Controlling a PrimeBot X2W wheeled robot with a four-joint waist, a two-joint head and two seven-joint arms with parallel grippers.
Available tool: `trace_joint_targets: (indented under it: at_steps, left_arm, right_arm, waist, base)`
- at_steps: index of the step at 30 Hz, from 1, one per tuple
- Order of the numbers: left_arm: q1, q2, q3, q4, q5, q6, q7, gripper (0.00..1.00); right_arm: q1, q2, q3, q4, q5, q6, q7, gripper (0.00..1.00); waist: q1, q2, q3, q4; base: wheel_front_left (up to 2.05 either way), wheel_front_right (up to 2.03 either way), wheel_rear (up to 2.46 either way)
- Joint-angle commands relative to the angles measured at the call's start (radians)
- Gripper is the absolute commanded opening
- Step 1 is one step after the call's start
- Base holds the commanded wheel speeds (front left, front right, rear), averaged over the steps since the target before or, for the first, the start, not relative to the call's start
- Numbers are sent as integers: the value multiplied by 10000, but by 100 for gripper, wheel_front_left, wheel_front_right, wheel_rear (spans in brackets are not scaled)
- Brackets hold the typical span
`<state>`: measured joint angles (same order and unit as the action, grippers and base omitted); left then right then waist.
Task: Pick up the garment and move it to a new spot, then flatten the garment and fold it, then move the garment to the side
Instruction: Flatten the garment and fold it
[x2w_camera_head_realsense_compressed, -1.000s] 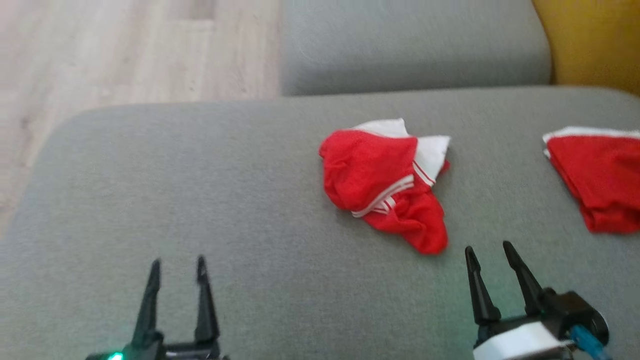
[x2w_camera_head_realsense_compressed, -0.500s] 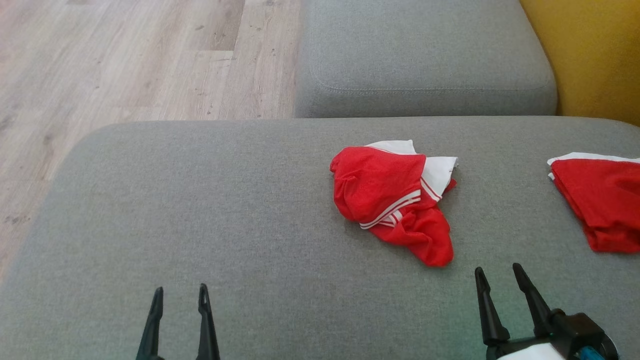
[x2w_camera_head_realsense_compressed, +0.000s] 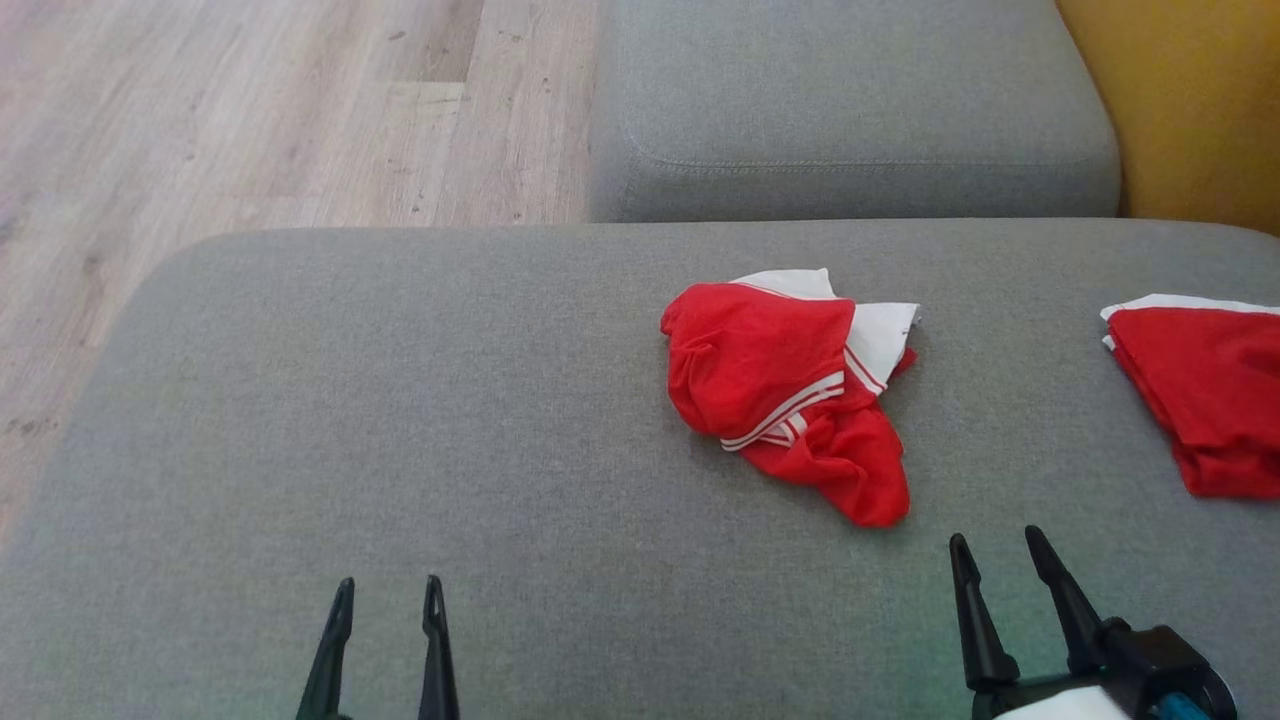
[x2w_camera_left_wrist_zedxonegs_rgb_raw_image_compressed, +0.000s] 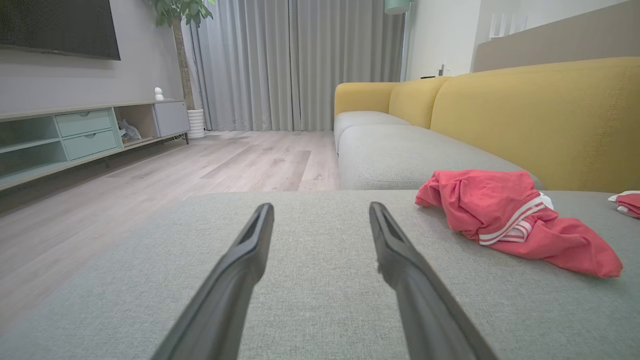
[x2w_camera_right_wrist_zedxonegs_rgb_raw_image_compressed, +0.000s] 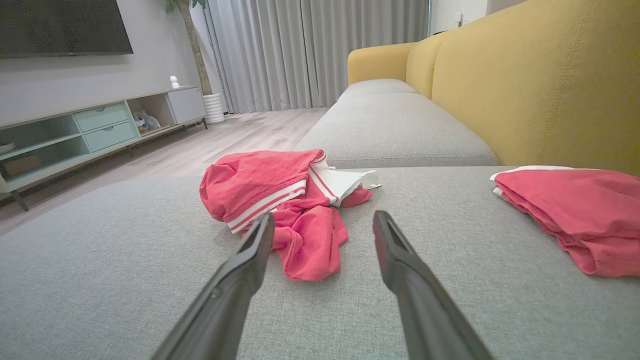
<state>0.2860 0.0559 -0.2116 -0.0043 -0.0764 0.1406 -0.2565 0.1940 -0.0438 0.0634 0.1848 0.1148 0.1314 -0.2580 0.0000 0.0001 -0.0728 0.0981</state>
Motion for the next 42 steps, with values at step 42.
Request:
trace_joint_targets:
  at_steps: [42]
  left_arm:
    - [-7935, -57, -3803, 6093, -2280, -1710, -53, 100]
  right_arm:
    - [-2339, -64, 169, -943, -486, -7, -38, 100]
  waist:
    - [0, -1, 4034, -2827]
  base:
    - [0, 0, 0]
